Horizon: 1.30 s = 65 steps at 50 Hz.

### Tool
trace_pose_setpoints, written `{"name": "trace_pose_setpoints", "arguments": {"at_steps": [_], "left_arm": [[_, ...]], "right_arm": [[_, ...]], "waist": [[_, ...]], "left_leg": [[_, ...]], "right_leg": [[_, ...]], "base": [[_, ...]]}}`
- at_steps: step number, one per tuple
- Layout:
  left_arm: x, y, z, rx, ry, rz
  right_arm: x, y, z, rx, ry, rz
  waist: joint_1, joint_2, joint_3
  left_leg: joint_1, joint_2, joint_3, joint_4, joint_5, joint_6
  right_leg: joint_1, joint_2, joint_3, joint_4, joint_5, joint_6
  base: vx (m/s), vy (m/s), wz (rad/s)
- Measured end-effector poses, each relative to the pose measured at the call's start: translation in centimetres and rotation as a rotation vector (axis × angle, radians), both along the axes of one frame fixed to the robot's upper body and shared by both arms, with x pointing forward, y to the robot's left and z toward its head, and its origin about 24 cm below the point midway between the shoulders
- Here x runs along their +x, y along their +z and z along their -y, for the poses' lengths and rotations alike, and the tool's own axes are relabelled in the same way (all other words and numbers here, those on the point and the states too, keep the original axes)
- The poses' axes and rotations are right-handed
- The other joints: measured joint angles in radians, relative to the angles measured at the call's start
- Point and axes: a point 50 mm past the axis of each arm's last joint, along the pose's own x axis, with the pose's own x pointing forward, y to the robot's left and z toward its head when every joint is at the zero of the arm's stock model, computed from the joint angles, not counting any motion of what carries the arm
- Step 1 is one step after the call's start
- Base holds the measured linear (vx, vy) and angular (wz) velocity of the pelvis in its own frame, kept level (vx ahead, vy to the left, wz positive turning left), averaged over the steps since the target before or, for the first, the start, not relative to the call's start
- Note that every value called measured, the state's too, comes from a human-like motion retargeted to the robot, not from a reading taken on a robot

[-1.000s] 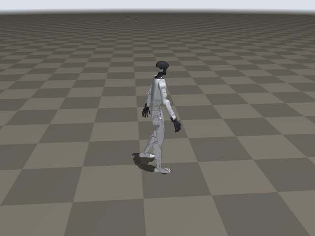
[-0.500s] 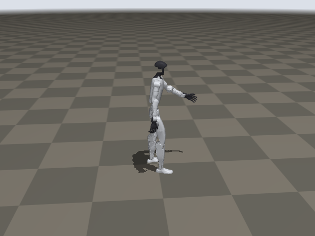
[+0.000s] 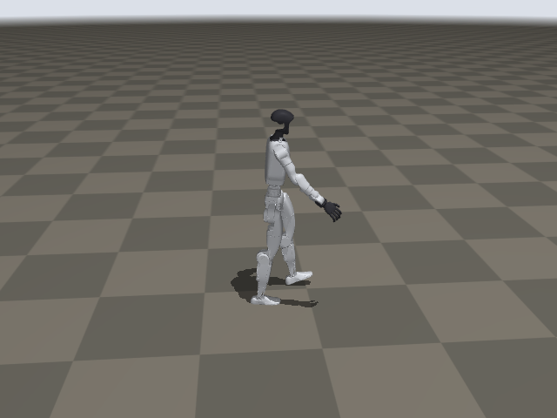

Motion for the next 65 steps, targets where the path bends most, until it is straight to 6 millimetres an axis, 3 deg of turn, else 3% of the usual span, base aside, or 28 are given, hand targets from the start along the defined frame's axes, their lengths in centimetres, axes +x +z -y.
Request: {"name": "trace_pose_setpoints", "arguments": {"at_steps": [4, 8, 12, 15, 17, 20, 23, 25, 28, 30, 32, 35, 39, 43, 45, 49, 53, 55, 59, 62, 65], "left_arm": [[-8.3, -0.3, 1.0, -0.065, 0.034, -0.215], [-13.6, 0.4, 2.0, -0.148, 0.028, -0.340], [-15.5, 0.7, 2.8, -0.210, 0.013, -0.392], [-14.1, 0.3, 2.9, -0.225, -0.013, -0.367], [-11.6, -0.2, 2.6, -0.215, -0.046, -0.310], [-5.6, -0.7, 2.0, -0.170, -0.109, -0.169], [2.7, 0.0, 1.6, -0.093, -0.178, 0.039], [8.7, 1.4, 1.7, -0.047, -0.222, 0.200], [19.5, 6.5, 3.0, 0.064, -0.245, 0.492], [25.1, 10.7, 4.9, 0.070, -0.299, 0.684], [29.2, 15.0, 7.2, 0.048, -0.364, 0.862], [33.4, 21.6, 11.1, -0.011, -0.470, 1.112], [35.1, 28.2, 15.2, -0.109, -0.606, 1.360], [34.4, 30.4, 17.1, -0.202, -0.720, 1.465], [33.8, 29.8, 17.0, -0.231, -0.774, 1.448], [31.9, 24.9, 14.8, -0.232, -0.854, 1.259], [28.1, 16.9, 10.2, -0.149, -0.786, 0.974], [25.1, 12.7, 7.1, -0.078, -0.661, 0.820], [16.9, 6.0, 0.1, 0.093, -0.189, 0.511], [9.6, 3.6, -4.1, 0.194, 0.204, 0.293], [3.0, 3.1, -6.9, 0.256, 0.492, 0.144]], "right_arm": [[1.5, 1.8, -0.1, 0.006, 0.005, 0.071], [0.8, 1.2, 0.0, 0.054, -0.014, 0.068], [-2.3, -1.7, 0.4, 0.108, -0.044, -0.029], [-6.1, -4.9, 0.8, 0.132, -0.074, -0.160], [-9.4, -7.1, 1.2, 0.134, -0.102, -0.271], [-15.2, -10.0, 1.5, 0.127, -0.152, -0.457], [-21.2, -12.1, 1.2, 0.126, -0.197, -0.645], [-25.1, -13.0, 0.5, 0.142, -0.212, -0.764], [-28.2, -13.7, -0.8, 0.154, -0.217, -0.919], [-29.7, -13.9, -1.9, 0.205, -0.192, -0.967], [-30.6, -14.1, -2.8, 0.243, -0.152, -0.997], [-30.3, -14.2, -3.3, 0.262, -0.094, -1.000], [-27.7, -13.9, -2.3, 0.185, -0.058, -0.954], [-23.6, -13.1, -0.4, 0.048, -0.071, -0.859], [-21.0, -12.3, 0.3, -0.006, -0.076, -0.785], [-15.8, -10.7, 0.5, -0.035, -0.061, -0.621], [-10.9, -8.7, -0.4, -0.003, -0.033, -0.433], [-8.5, -7.4, -1.0, 0.022, -0.017, -0.335], [-3.8, -4.2, -2.1, 0.040, 0.020, -0.162], [-1.0, -1.8, -2.6, 0.029, 0.048, -0.062], [1.3, 0.7, -3.0, 0.015, 0.076, 0.033]], "waist": [[0.007, -0.011, 0.015], [-0.011, -0.035, 0.006], [-0.049, -0.048, -0.021], [-0.088, -0.045, -0.043], [-0.115, -0.038, -0.055], [-0.155, -0.024, -0.066], [-0.185, -0.011, -0.064], [-0.197, -0.003, -0.065], [-0.194, -0.006, -0.035], [-0.195, -0.003, -0.014], [-0.192, -0.001, 0.001], [-0.189, 0.004, 0.034], [-0.179, 0.020, 0.076], [-0.177, 0.040, 0.096], [-0.161, 0.059, 0.084], [-0.098, 0.091, 0.024], [-0.035, 0.092, -0.025], [-0.003, 0.084, -0.042], [0.059, 0.057, -0.050], [0.103, 0.039, -0.044], [0.135, 0.036, -0.023]], "left_leg": [[0.002, -0.033, -0.045, 0.050, -0.042, 0.059], [0.022, -0.071, -0.024, 0.138, -0.097, 0.117], [0.058, -0.113, -0.033, 0.239, -0.167, 0.166], [0.095, -0.140, -0.075, 0.309, -0.217, 0.186], [0.125, -0.151, -0.104, 0.347, -0.239, 0.190], [0.180, -0.152, -0.129, 0.385, -0.250, 0.187], [0.247, -0.129, -0.135, 0.376, -0.223, 0.167], [0.287, -0.108, -0.141, 0.345, -0.200, 0.142], [0.314, -0.078, -0.166, 0.252, -0.181, 0.080], [0.330, -0.065, -0.200, 0.189, -0.192, 0.040], [0.330, -0.055, -0.224, 0.139, -0.212, 0.005], [0.323, -0.046, -0.238, 0.079, -0.225, -0.025], [0.321, -0.047, -0.227, 0.023, -0.207, -0.021], [0.320, -0.094, -0.241, -0.004, -0.175, 0.029], [0.296, -0.084, -0.227, -0.009, -0.153, 0.038], [0.225, -0.036, -0.185, 0.004, -0.119, 0.041], [0.168, -0.011, -0.157, 0.035, -0.101, 0.041], [0.144, -0.010, -0.143, 0.047, -0.092, 0.042], [0.103, -0.027, -0.107, 0.054, -0.064, 0.042], [0.072, -0.046, -0.075, 0.048, -0.034, 0.026], [0.044, -0.053, -0.049, 0.036, 0.006, 0.005]], "right_leg": [[-0.039, -0.020, 0.010, -0.018, 0.044, 0.027], [-0.090, -0.046, -0.002, -0.022, 0.077, 0.054], [-0.134, -0.068, -0.035, -0.023, 0.102, 0.069], [-0.161, -0.074, -0.074, -0.022, 0.118, 0.071], [-0.177, -0.074, -0.108, -0.020, 0.130, 0.071], [-0.198, -0.074, -0.168, -0.018, 0.149, 0.071], [-0.216, -0.075, -0.235, -0.017, 0.171, 0.071], [-0.233, -0.074, -0.278, -0.016, 0.188, 0.071], [-0.272, -0.062, -0.341, -0.043, 0.239, 0.071], [-0.288, -0.060, -0.379, -0.049, 0.265, 0.071], [-0.308, -0.056, -0.408, -0.049, 0.280, 0.071], [-0.331, -0.054, -0.437, -0.049, 0.264, 0.071], [-0.342, -0.063, -0.467, -0.049, 0.197, 0.071], [-0.311, -0.141, -0.538, 0.005, 0.172, 0.064], [-0.317, -0.137, -0.532, 0.085, 0.155, -0.006], [-0.364, -0.086, -0.430, 0.352, 0.065, -0.128], [-0.333, -0.034, -0.323, 0.529, -0.035, -0.172], [-0.286, -0.015, -0.275, 0.550, -0.057, -0.175], [-0.157, -0.015, -0.206, 0.432, -0.030, -0.154], [-0.078, -0.030, -0.178, 0.259, -0.057, -0.110], [-0.043, -0.037, -0.165, 0.119, -0.067, -0.058]], "base": [[-0.36, -0.15, -0.13], [-0.31, -0.11, 0.23], [-0.28, -0.07, 0.54], [-0.28, -0.07, 0.78], [-0.29, -0.06, 0.94], [-0.31, -0.03, 1.06], [-0.35, 0.02, 1.14], [-0.40, 0.04, 1.06], [-0.48, 0.02, 0.94], [-0.49, 0.12, 0.88], [-0.51, 0.13, 0.68], [-0.51, 0.16, 0.50], [-0.47, 0.23, 0.13], [-0.38, 0.41, 0.03], [-0.37, 0.22, -0.33], [-0.33, 0.06, -0.59], [-0.26, -0.01, -0.41], [-0.26, -0.05, -0.38], [-0.30, -0.10, -0.40], [-0.36, -0.14, -0.34], [-0.40, -0.15, -0.28]]}}
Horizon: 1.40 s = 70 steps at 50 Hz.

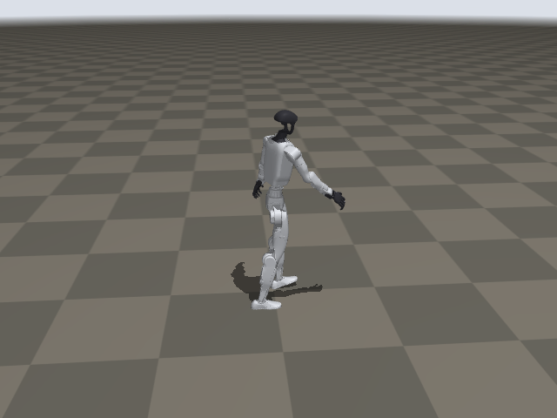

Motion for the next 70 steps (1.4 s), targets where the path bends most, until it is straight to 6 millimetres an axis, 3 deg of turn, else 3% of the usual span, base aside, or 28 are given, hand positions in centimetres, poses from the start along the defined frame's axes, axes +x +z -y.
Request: {"name": "trace_pose_setpoints", "arguments": {"at_steps": [4, 8, 13, 17, 20, 23, 27, 30, 34, 38, 43, 45, 47, 50, 53, 57, 60, 65, 70], "left_arm": [[-6.6, -0.2, -1.1, -0.025, 0.183, -0.058], [-10.4, -0.6, -0.1, -0.087, 0.217, -0.087], [-12.2, -1.5, 2.3, -0.189, 0.174, -0.182], [-11.1, -2.4, 4.5, -0.282, 0.086, -0.224], [-8.4, -2.9, 5.7, -0.327, -0.024, -0.197], [-3.9, -3.0, 6.2, -0.304, -0.157, -0.124], [4.5, -1.5, 6.3, -0.179, -0.304, 0.055], [11.4, 1.4, 6.2, -0.072, -0.384, 0.244], [19.8, 7.2, 6.2, 0.035, -0.505, 0.506], [25.6, 13.8, 5.6, 0.136, -0.659, 0.683], [29.5, 21.1, 5.0, 0.269, -0.803, 0.831], [30.3, 23.1, 5.2, 0.291, -0.824, 0.896], [30.6, 24.2, 5.5, 0.285, -0.827, 0.959], [30.6, 24.4, 6.2, 0.236, -0.829, 1.018], [29.7, 22.5, 6.8, 0.162, -0.840, 1.010], [27.2, 17.5, 7.0, 0.055, -0.839, 0.903], [23.8, 12.7, 6.5, -0.020, -0.780, 0.776], [15.5, 4.9, 5.2, -0.093, -0.514, 0.529], [6.2, -0.4, 5.4, -0.131, -0.293, 0.229]], "right_arm": [[1.5, 2.3, 0.1, 0.002, 0.005, 0.106], [1.2, 2.5, 0.8, 0.016, -0.028, 0.140], [-1.9, -1.1, 1.9, 0.022, -0.094, -0.008], [-7.2, -6.1, 2.5, 0.005, -0.118, -0.281], [-12.7, -9.6, 2.9, -0.023, -0.109, -0.513], [-18.4, -11.8, 3.7, -0.071, -0.093, -0.708], [-24.5, -12.9, 5.4, -0.138, -0.101, -0.852], [-27.3, -12.8, 6.7, -0.161, -0.149, -0.883], [-28.3, -12.3, 8.4, -0.138, -0.275, -0.847], [-27.6, -12.1, 8.7, -0.080, -0.381, -0.800], [-26.2, -12.7, 6.8, -0.012, -0.349, -0.790], [-25.9, -12.9, 5.9, 0.010, -0.302, -0.803], [-25.7, -13.2, 5.1, 0.038, -0.252, -0.823], [-26.1, -13.5, 4.1, 0.081, -0.200, -0.860], [-26.9, -13.8, 3.5, 0.111, -0.184, -0.898], [-27.1, -13.9, 3.2, 0.118, -0.174, -0.922], [-25.9, -13.8, 3.2, 0.098, -0.157, -0.900], [-20.4, -12.6, 3.1, 0.025, -0.137, -0.736], [-12.6, -9.6, 2.8, -0.034, -0.145, -0.453]], "waist": [[0.021, 0.014, 0.039], [0.011, 0.005, 0.083], [-0.050, -0.057, 0.115], [-0.128, -0.110, 0.110], [-0.191, -0.123, 0.095], [-0.252, -0.109, 0.083], [-0.340, -0.072, 0.080], [-0.414, -0.043, 0.078], [-0.514, -0.020, 0.106], [-0.582, -0.017, 0.149], [-0.588, -0.038, 0.181], [-0.587, -0.044, 0.179], [-0.573, -0.039, 0.167], [-0.540, -0.027, 0.136], [-0.499, -0.024, 0.097], [-0.439, -0.032, 0.049], [-0.393, -0.044, 0.025], [-0.314, -0.066, 0.026], [-0.234, -0.066, 0.077]], "left_leg": [[-0.029, 0.003, -0.005, -0.015, 0.039, -0.014], [-0.050, -0.017, -0.041, 0.002, 0.018, 0.020], [-0.061, -0.054, -0.028, 0.119, -0.073, 0.118], [-0.052, -0.077, -0.020, 0.292, -0.174, 0.186], [-0.023, -0.077, -0.074, 0.411, -0.240, 0.197], [0.049, -0.063, -0.154, 0.445, -0.261, 0.172], [0.177, -0.016, -0.224, 0.342, -0.238, 0.108], [0.243, 0.035, -0.230, 0.221, -0.248, 0.043], [0.284, 0.076, -0.194, 0.085, -0.274, -0.040], [0.298, 0.079, -0.147, 0.010, -0.254, -0.071], [0.263, 0.043, -0.086, -0.008, -0.205, -0.063], [0.236, 0.009, -0.076, -0.001, -0.190, -0.042], [0.202, 0.007, -0.055, 0.005, -0.173, -0.033], [0.150, 0.022, -0.024, 0.010, -0.151, -0.021], [0.110, 0.032, 0.001, 0.008, -0.137, -0.010], [0.069, 0.035, 0.035, -0.005, -0.117, -0.015], [0.041, 0.031, 0.067, -0.021, -0.091, -0.033], [-0.010, 0.018, 0.132, -0.051, -0.022, -0.068], [-0.074, 0.025, 0.154, -0.056, 0.034, -0.083]], "right_leg": [[0.006, 0.002, 0.003, -0.095, 0.054, 0.050], [-0.019, -0.018, -0.009, -0.136, 0.099, 0.105], [-0.095, -0.067, -0.039, -0.148, 0.158, 0.129], [-0.150, -0.114, -0.054, -0.145, 0.198, 0.129], [-0.173, -0.121, -0.060, -0.142, 0.221, 0.129], [-0.180, -0.104, -0.066, -0.142, 0.241, 0.129], [-0.192, -0.062, -0.081, -0.149, 0.275, 0.129], [-0.220, -0.021, -0.095, -0.154, 0.307, 0.129], [-0.254, 0.020, -0.108, -0.163, 0.303, 0.129], [-0.273, 0.031, -0.104, -0.167, 0.209, 0.129], [-0.277, -0.005, -0.216, -0.166, 0.189, 0.129], [-0.259, -0.042, -0.245, -0.150, 0.203, 0.129], [-0.251, -0.037, -0.229, -0.106, 0.197, 0.086], [-0.243, -0.008, -0.183, -0.006, 0.161, 0.026], [-0.218, 0.023, -0.129, 0.096, 0.109, 0.010], [-0.139, 0.064, -0.047, 0.139, 0.036, 0.023], [-0.062, 0.096, 0.043, 0.109, 0.024, 0.035], [0.013, 0.118, 0.179, -0.015, 0.020, 0.040], [-0.010, 0.103, 0.165, -0.114, 0.045, 0.040]], "base": [[-0.42, -0.13, -0.12], [-0.42, -0.08, 0.19], [-0.39, -0.08, 0.43], [-0.31, -0.01, 0.42], [-0.26, 0.04, 0.22], [-0.26, 0.09, 0.07], [-0.32, 0.15, 0.04], [-0.41, 0.14, 0.04], [-0.48, 0.15, -0.03], [-0.49, 0.28, -0.30], [-0.49, 0.32, -0.67], [-0.43, 0.39, -0.51], [-0.41, 0.22, -0.58], [-0.37, 0.08, -0.60], [-0.33, 0.03, -0.51], [-0.32, -0.03, -0.45], [-0.35, -0.07, -0.47], [-0.42, -0.10, -0.47], [-0.47, -0.13, -0.17]]}}
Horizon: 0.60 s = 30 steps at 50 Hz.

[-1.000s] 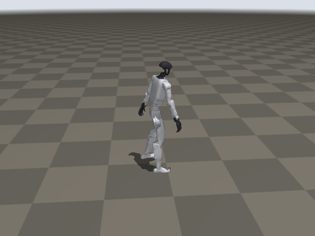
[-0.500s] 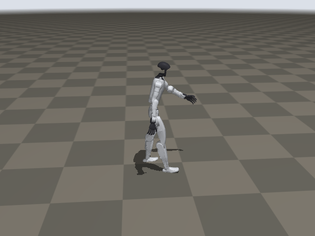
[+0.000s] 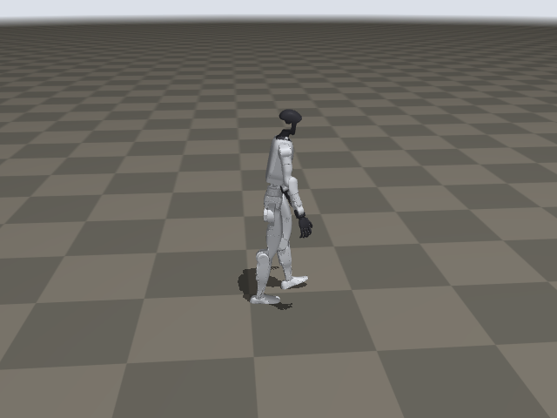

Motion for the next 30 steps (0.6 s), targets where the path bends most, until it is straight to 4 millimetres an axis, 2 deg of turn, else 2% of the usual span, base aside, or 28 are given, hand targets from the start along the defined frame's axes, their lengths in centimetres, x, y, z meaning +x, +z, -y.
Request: {"name": "trace_pose_setpoints", "arguments": {"at_steps": [3, 6, 9, 12, 16, 20, 26, 28, 30], "left_arm": [[-4.7, -1.6, 0.5, -0.030, 0.008, -0.165], [-7.9, -2.2, 0.5, -0.063, 0.005, -0.259], [-9.1, -2.0, -0.5, -0.070, 0.072, -0.264], [-9.2, -1.4, -2.2, -0.048, 0.217, -0.206], [-8.5, -0.3, -4.5, 0.006, 0.412, -0.092], [-6.6, 0.6, -5.8, 0.040, 0.472, 0.002], [-1.7, 1.5, -4.9, -0.012, 0.311, 0.118], [-0.1, 1.7, -4.0, -0.046, 0.224, 0.157], [1.0, 1.8, -3.0, -0.077, 0.143, 0.192]], "right_arm": [[3.9, 2.2, -0.3, -0.017, 0.012, 0.139], [6.7, 4.3, -0.5, -0.029, 0.031, 0.233], [8.9, 6.1, -0.5, -0.042, 0.047, 0.295], [9.8, 7.0, -0.5, -0.054, 0.055, 0.326], [9.7, 6.9, -0.6, -0.051, 0.057, 0.339], [8.4, 5.8, -0.8, -0.033, 0.070, 0.309], [4.5, 2.9, -0.3, -0.016, 0.124, 0.153], [2.9, 1.9, 0.1, -0.017, 0.155, 0.077], [1.2, 0.9, 0.4, -0.018, 0.183, -0.004]], "waist": [[0.041, -0.004, 0.037], [0.080, -0.021, 0.065], [0.117, -0.056, 0.084], [0.158, -0.096, 0.088], [0.197, -0.131, 0.073], [0.182, -0.147, 0.033], [0.078, -0.136, -0.045], [0.050, -0.115, -0.063], [0.041, -0.088, -0.071]], "left_leg": [[-0.030, -0.006, -0.045, 0.002, 0.003, 0.021], [-0.041, -0.028, -0.092, 0.010, -0.016, 0.068], [-0.036, -0.053, -0.088, 0.049, -0.054, 0.124], [-0.005, -0.067, -0.040, 0.108, -0.101, 0.164], [0.061, -0.037, -0.004, 0.171, -0.160, 0.155], [0.115, 0.016, 0.088, 0.174, -0.193, 0.115], [0.122, 0.088, 0.506, 0.136, -0.120, 0.051], [0.111, 0.090, 0.567, 0.109, -0.086, 0.022], [0.108, 0.082, 0.556, 0.078, -0.069, -0.009]], "right_leg": [[-0.028, -0.012, -0.025, -0.022, 0.034, 0.014], [-0.061, -0.036, -0.078, -0.035, 0.064, 0.034], [-0.101, -0.075, -0.153, -0.050, 0.089, 0.059], [-0.138, -0.117, -0.235, -0.054, 0.100, 0.085], [-0.175, -0.130, -0.351, -0.054, 0.105, 0.089], [-0.203, -0.138, -0.510, -0.054, 0.104, 0.089], [-0.226, -0.182, -0.807, -0.053, 0.100, 0.089], [-0.216, -0.195, -0.900, -0.042, 0.093, 0.089], [-0.191, -0.207, -0.977, -0.023, 0.084, 0.089]], "base": [[-0.47, -0.13, 0.39], [-0.44, -0.11, 0.83], [-0.40, -0.08, 1.22], [-0.33, -0.06, 1.37], [-0.26, -0.12, 1.56], [-0.19, -0.05, 2.24], [-0.11, 0.12, 3.15], [0.02, 0.27, 3.13], [0.11, 0.34, 2.63]]}}
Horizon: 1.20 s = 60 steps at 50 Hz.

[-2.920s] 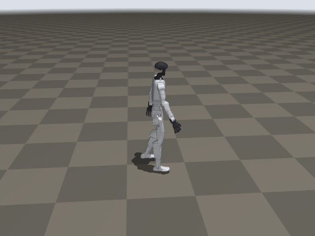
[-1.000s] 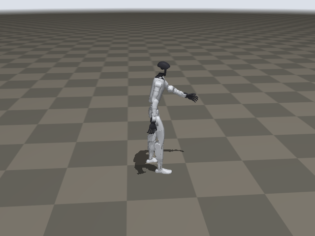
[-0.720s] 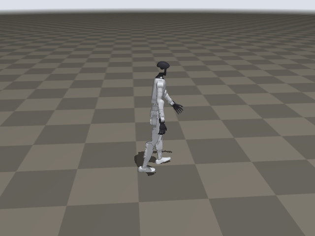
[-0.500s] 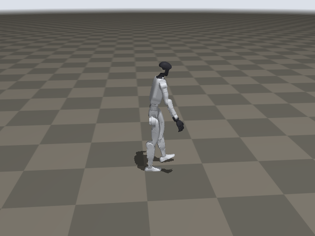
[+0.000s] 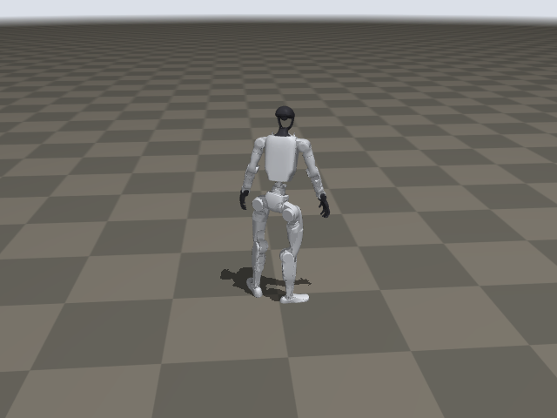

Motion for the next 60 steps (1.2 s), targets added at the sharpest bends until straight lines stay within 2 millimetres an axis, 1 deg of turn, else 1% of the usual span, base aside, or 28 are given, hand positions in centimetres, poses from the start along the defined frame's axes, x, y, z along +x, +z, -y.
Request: {"name": "trace_pose_setpoints", "arguments": {"at_steps": [3, 5, 7, 10, 13, 15, 17, 20, 22, 25, 27, 30, 33, 35, 39, 41, 43, 46, 48, 50, 53, 55, 56, 58, 60], "left_arm": [[0.7, 0.0, 1.1, -0.019, -0.092, 0.035], [0.7, 0.0, 1.4, -0.018, -0.127, 0.038], [0.3, -0.1, 1.2, -0.002, -0.137, 0.019], [-0.3, -0.2, 0.4, 0.042, -0.114, -0.032], [-0.8, -0.1, -0.7, 0.090, -0.040, -0.079], [-0.7, 0.2, -1.3, 0.115, 0.022, -0.088], [-0.2, 0.6, -1.7, 0.127, 0.069, -0.072], [0.8, 1.1, -1.7, 0.122, 0.086, -0.022], [1.4, 1.3, -1.4, 0.107, 0.058, 0.015], [1.7, 1.4, -0.9, 0.080, 0.000, 0.054], [1.4, 1.2, -0.6, 0.069, -0.025, 0.061], [0.9, 1.0, -0.4, 0.066, -0.029, 0.060], [0.1, 0.6, -0.4, 0.073, 0.004, 0.037], [-0.4, 0.3, -0.5, 0.076, 0.032, 0.014], [-2.3, -0.6, -0.4, 0.069, 0.072, -0.059], [-3.7, -1.3, 0.0, 0.057, 0.085, -0.112], [-5.6, -2.1, 0.5, 0.042, 0.099, -0.176], [-9.0, -3.1, 1.4, 0.008, 0.124, -0.289], [-11.2, -3.7, 2.1, -0.022, 0.125, -0.360], [-13.2, -4.0, 2.7, -0.054, 0.123, -0.429], [-15.5, -4.3, 3.5, -0.098, 0.090, -0.516], [-16.4, -4.4, 3.9, -0.120, 0.060, -0.550], [-16.5, -4.5, 4.0, -0.125, 0.044, -0.555], [-16.8, -4.5, 4.2, -0.131, 0.012, -0.560], [-15.6, -4.5, 4.1, -0.128, -0.032, -0.533]], "right_arm": [[-2.3, -1.2, 0.3, -0.011, 0.024, -0.110], [-3.5, -1.8, 0.3, -0.015, 0.028, -0.163], [-4.2, -2.2, 0.2, -0.016, 0.015, -0.191], [-4.9, -2.6, -0.3, -0.011, -0.028, -0.195], [-5.3, -2.8, -0.8, -0.006, -0.078, -0.164], [-5.2, -2.9, -1.1, -0.004, -0.103, -0.137], [-5.2, -2.9, -1.4, -0.001, -0.113, -0.119], [-5.4, -3.1, -1.8, 0.010, -0.112, -0.119], [-5.8, -3.3, -1.9, 0.021, -0.105, -0.137], [-6.4, -3.5, -2.1, 0.041, -0.093, -0.171], [-6.7, -3.7, -2.2, 0.051, -0.085, -0.187], [-6.4, -3.6, -2.4, 0.062, -0.071, -0.189], [-5.0, -3.1, -2.4, 0.058, -0.048, -0.165], [-3.6, -2.5, -2.3, 0.048, -0.027, -0.139], [-0.4, -0.9, -1.6, 0.007, 0.016, -0.064], [1.3, 0.2, -1.1, -0.018, 0.031, -0.018], [2.9, 1.4, -0.5, -0.047, 0.040, 0.032], [5.4, 3.5, 0.2, -0.081, 0.039, 0.120], [7.3, 5.1, 0.3, -0.031, 0.003, 0.228], [8.9, 6.8, 0.3, -0.004, -0.013, 0.321], [10.6, 8.7, 0.1, 0.030, -0.022, 0.424], [11.2, 9.6, -0.1, 0.061, -0.025, 0.478], [11.2, 9.7, -0.3, 0.075, -0.025, 0.496], [10.9, 9.5, -0.5, 0.097, -0.022, 0.506], [10.3, 9.1, -0.5, 0.123, -0.021, 0.509]], "waist": [[0.007, 0.037, 0.004], [0.016, 0.056, 0.007], [0.020, 0.065, 0.010], [0.012, 0.067, 0.017], [-0.003, 0.066, 0.021], [-0.012, 0.067, 0.024], [-0.018, 0.071, 0.026], [-0.023, 0.078, 0.028], [-0.024, 0.082, 0.026], [-0.020, 0.087, 0.017], [-0.014, 0.090, 0.005], [-0.003, 0.086, -0.007], [0.009, 0.078, -0.011], [0.024, 0.072, -0.009], [0.079, 0.065, 0.000], [0.113, 0.068, 0.006], [0.144, 0.074, 0.011], [0.177, 0.083, 0.020], [0.183, 0.090, 0.028], [0.177, 0.093, 0.033], [0.150, 0.089, 0.035], [0.126, 0.084, 0.032], [0.112, 0.081, 0.030], [0.088, 0.076, 0.018], [0.056, 0.067, 0.012]], "left_leg": [[0.018, -0.027, -0.122, -0.053, -0.007, -0.028], [0.030, -0.037, -0.214, -0.081, -0.015, -0.030], [0.031, -0.039, -0.299, -0.081, -0.029, -0.020], [0.042, -0.053, -0.426, -0.081, -0.042, 0.002], [0.052, -0.071, -0.565, -0.079, -0.045, 0.028], [0.048, -0.077, -0.662, -0.061, -0.051, 0.045], [0.039, -0.081, -0.762, -0.040, -0.057, 0.059], [0.030, -0.092, -0.913, -0.017, -0.061, 0.074], [0.030, -0.101, -1.010, -0.012, -0.059, 0.080], [0.033, -0.114, -1.144, -0.018, -0.053, 0.083], [0.035, -0.119, -1.221, -0.028, -0.047, 0.082], [0.035, -0.132, -1.325, -0.051, -0.033, 0.077], [0.028, -0.152, -1.417, -0.073, -0.010, 0.067], [0.017, -0.169, -1.476, -0.080, 0.007, 0.060], [-0.016, -0.207, -1.566, -0.081, 0.040, 0.070], [-0.034, -0.217, -1.564, -0.081, 0.057, 0.085], [-0.050, -0.217, -1.494, -0.081, 0.073, 0.100], [-0.065, -0.195, -1.257, -0.081, 0.080, 0.111], [-0.059, -0.175, -1.077, -0.076, 0.063, 0.115], [-0.051, -0.162, -0.939, -0.068, 0.039, 0.125], [-0.035, -0.161, -0.862, -0.043, -0.001, 0.152], [-0.017, -0.165, -0.850, -0.022, -0.021, 0.171], [-0.006, -0.167, -0.842, -0.009, -0.030, 0.180], [0.026, -0.167, -0.809, 0.015, -0.046, 0.194], [0.050, -0.166, -0.768, 0.053, -0.067, 0.208]], "right_leg": [[0.068, -0.022, -0.085, 0.035, -0.018, 0.000], [0.096, -0.024, -0.083, 0.060, -0.037, -0.016], [0.097, -0.016, 0.009, 0.085, -0.061, -0.037], [0.080, 0.008, 0.248, 0.120, -0.087, -0.056], [0.068, 0.044, 0.474, 0.154, -0.089, -0.085], [0.060, 0.065, 0.574, 0.188, -0.095, -0.109], [0.050, 0.084, 0.637, 0.228, -0.106, -0.132], [0.039, 0.118, 0.730, 0.279, -0.113, -0.158], [0.035, 0.147, 0.811, 0.302, -0.111, -0.166], [0.034, 0.193, 0.940, 0.331, -0.109, -0.163], [0.036, 0.218, 1.015, 0.346, -0.100, -0.151], [0.043, 0.240, 1.107, 0.361, -0.063, -0.119], [0.065, 0.242, 1.164, 0.348, -0.036, -0.094], [0.082, 0.231, 1.157, 0.327, -0.049, -0.085], [0.117, 0.191, 1.059, 0.254, -0.095, -0.086], [0.135, 0.176, 1.019, 0.206, -0.098, -0.093], [0.154, 0.165, 0.992, 0.154, -0.086, -0.092], [0.171, 0.152, 0.960, 0.088, -0.054, -0.068], [0.178, 0.149, 0.938, 0.064, -0.035, -0.056], [0.174, 0.145, 0.912, 0.049, -0.019, -0.050], [0.159, 0.135, 0.869, 0.039, -0.001, -0.046], [0.146, 0.127, 0.837, 0.038, 0.006, -0.049], [0.139, 0.122, 0.820, 0.040, 0.009, -0.050], [0.125, 0.112, 0.789, 0.044, 0.014, -0.051], [0.106, 0.098, 0.744, 0.051, 0.020, -0.050]], "base": [[0.20, 0.39, 2.20], [0.18, 0.30, 1.89], [0.14, 0.21, 1.85], [0.16, 0.15, 2.07], [0.17, 0.10, 2.28], [0.17, 0.05, 2.37], [0.16, 0.02, 2.44], [0.15, -0.03, 2.49], [0.14, -0.07, 2.49], [0.12, -0.10, 2.36], [0.10, -0.13, 2.19], [0.06, -0.16, 2.09], [0.00, -0.19, 1.95], [-0.05, -0.20, 1.70], [-0.12, -0.20, 1.24], [-0.17, -0.19, 0.82], [-0.19, -0.17, 0.61], [-0.21, -0.15, 0.48], [-0.21, -0.13, 0.51], [-0.20, -0.12, 0.60], [-0.20, -0.10, 0.72], [-0.19, -0.08, 0.85], [-0.18, -0.07, 0.92], [-0.18, -0.06, 0.95], [-0.19, -0.04, 1.17]]}}
